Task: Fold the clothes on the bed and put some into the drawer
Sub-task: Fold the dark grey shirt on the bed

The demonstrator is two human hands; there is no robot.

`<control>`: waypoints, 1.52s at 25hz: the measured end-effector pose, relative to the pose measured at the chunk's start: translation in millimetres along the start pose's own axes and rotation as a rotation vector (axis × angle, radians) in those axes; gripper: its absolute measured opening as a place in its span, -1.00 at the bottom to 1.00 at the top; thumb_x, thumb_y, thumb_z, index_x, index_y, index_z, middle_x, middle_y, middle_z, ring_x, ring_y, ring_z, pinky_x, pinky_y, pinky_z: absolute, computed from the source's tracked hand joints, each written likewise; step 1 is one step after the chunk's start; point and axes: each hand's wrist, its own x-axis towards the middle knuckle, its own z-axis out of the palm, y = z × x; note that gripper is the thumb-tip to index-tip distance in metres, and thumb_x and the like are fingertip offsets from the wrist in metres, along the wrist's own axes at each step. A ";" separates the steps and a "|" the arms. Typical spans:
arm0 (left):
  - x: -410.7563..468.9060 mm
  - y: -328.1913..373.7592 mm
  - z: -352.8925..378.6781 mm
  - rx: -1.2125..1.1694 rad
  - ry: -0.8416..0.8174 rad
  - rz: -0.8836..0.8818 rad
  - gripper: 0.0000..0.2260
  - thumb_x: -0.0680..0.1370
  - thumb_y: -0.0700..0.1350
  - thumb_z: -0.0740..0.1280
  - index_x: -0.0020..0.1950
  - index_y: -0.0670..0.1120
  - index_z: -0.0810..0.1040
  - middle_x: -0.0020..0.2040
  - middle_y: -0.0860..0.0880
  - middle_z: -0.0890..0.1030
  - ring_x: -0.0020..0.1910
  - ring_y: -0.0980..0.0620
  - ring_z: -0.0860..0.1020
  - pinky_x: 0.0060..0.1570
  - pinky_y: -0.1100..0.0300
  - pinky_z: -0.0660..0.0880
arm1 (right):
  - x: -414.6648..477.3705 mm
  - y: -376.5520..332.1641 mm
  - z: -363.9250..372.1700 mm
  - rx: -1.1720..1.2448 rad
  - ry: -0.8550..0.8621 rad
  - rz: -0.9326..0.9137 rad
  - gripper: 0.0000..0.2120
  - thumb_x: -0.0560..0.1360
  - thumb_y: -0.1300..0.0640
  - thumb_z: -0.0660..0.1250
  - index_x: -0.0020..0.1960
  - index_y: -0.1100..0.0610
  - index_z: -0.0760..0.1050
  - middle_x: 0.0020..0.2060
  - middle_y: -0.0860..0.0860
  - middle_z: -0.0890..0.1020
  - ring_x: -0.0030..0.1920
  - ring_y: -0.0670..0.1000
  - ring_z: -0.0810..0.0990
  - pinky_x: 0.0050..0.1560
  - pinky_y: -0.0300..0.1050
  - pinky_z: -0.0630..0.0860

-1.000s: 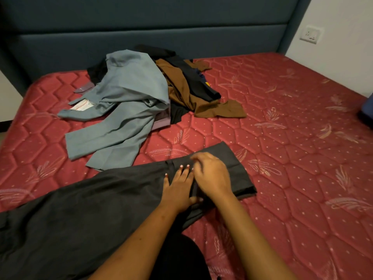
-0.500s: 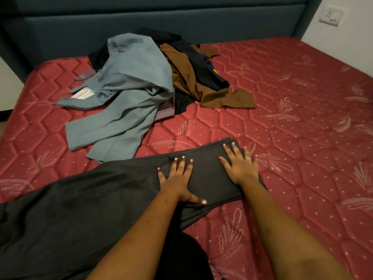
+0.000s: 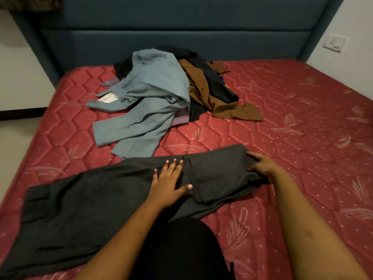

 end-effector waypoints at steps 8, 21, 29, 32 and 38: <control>-69.7 -65.4 -81.4 -1.336 0.361 -0.444 -0.68 0.64 0.05 0.18 0.39 0.07 0.36 0.38 0.00 0.44 0.30 -0.02 0.44 0.26 0.07 0.36 | -87.0 -191.0 98.4 -0.557 0.033 -0.573 -0.53 0.44 0.35 0.21 0.30 0.09 0.52 0.23 0.21 0.56 0.21 0.22 0.54 0.14 -0.03 0.48; -164.7 -187.9 -82.7 -1.372 0.378 -0.604 -0.64 0.60 -0.07 0.29 0.39 -0.03 0.37 0.23 -0.12 0.55 0.12 -0.04 0.54 0.09 0.08 0.50 | -198.0 -183.7 364.0 -0.553 -0.635 -0.739 -0.45 0.49 0.31 0.27 0.47 0.17 0.30 0.41 0.17 0.39 0.40 0.14 0.37 0.39 -0.08 0.28; -168.5 -215.9 -94.0 -0.757 0.533 -0.470 -0.53 0.44 -0.42 0.34 0.28 -0.04 0.56 0.29 -0.08 0.54 0.28 -0.07 0.49 0.16 0.36 0.31 | -156.6 -123.9 320.4 -0.999 -0.366 -0.541 -0.33 0.54 -0.32 0.10 0.54 -0.26 -0.14 0.56 -0.11 -0.13 0.55 0.07 -0.16 0.45 0.31 -0.15; -184.3 -222.3 -99.0 -0.490 0.570 -0.551 -0.53 0.43 -0.40 0.32 0.29 -0.05 0.55 0.28 -0.13 0.52 0.25 -0.15 0.49 0.18 0.22 0.35 | -175.1 -116.9 352.7 -0.946 -0.360 -0.628 -0.35 0.53 -0.37 0.02 0.51 -0.32 -0.20 0.55 -0.14 -0.19 0.54 0.06 -0.25 0.41 0.35 -0.27; -165.0 -184.3 -86.1 0.096 0.537 -0.162 -0.60 0.54 -0.13 0.14 0.36 -0.03 0.49 0.45 -0.09 0.37 0.44 -0.12 0.31 0.32 -0.09 0.32 | -183.7 -128.3 387.0 -0.964 -0.409 -0.825 -0.41 0.61 -0.20 0.00 0.57 -0.10 -0.09 0.56 -0.11 -0.10 0.55 0.00 -0.20 0.45 0.28 -0.28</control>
